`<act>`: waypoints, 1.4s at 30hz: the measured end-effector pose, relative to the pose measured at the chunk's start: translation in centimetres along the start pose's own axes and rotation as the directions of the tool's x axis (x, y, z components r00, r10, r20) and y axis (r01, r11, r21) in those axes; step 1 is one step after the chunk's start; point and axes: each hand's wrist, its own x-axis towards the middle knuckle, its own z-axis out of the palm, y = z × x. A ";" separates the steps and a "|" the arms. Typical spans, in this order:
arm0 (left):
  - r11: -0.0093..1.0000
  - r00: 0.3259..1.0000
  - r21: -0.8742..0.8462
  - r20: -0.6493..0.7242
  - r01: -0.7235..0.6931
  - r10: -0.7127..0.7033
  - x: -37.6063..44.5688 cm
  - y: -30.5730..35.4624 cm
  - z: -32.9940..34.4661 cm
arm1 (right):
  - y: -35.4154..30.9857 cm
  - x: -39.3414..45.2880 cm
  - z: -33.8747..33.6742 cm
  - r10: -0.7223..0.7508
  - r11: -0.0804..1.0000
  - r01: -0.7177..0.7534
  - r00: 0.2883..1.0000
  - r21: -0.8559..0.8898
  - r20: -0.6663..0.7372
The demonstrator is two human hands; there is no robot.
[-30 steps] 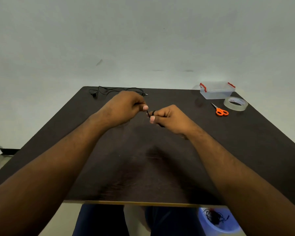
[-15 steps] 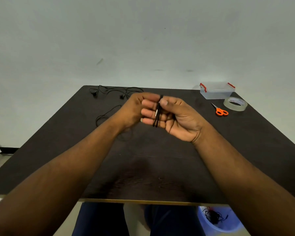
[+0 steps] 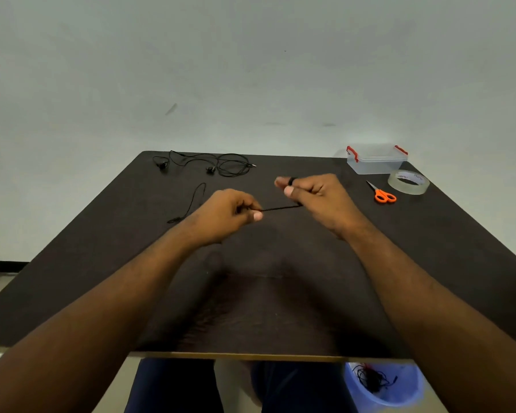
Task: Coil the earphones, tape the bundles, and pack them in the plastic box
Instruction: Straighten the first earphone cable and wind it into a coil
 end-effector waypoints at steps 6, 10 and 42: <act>0.976 0.986 0.167 -0.066 -0.139 0.152 0.6 1.3 -2.1 | 2.1 -0.2 0.5 0.181 0.982 -0.168 0.968 -0.087 0.172; 0.922 0.944 0.269 -0.102 -0.278 0.315 1.5 2.5 -2.1 | 1.2 -0.5 1.4 0.245 0.969 -0.247 0.940 -0.021 0.238; 0.984 0.996 -0.162 0.065 0.071 -0.062 0.1 1.3 0.0 | 2.8 0.2 1.2 -0.142 0.896 0.191 0.979 -0.401 0.149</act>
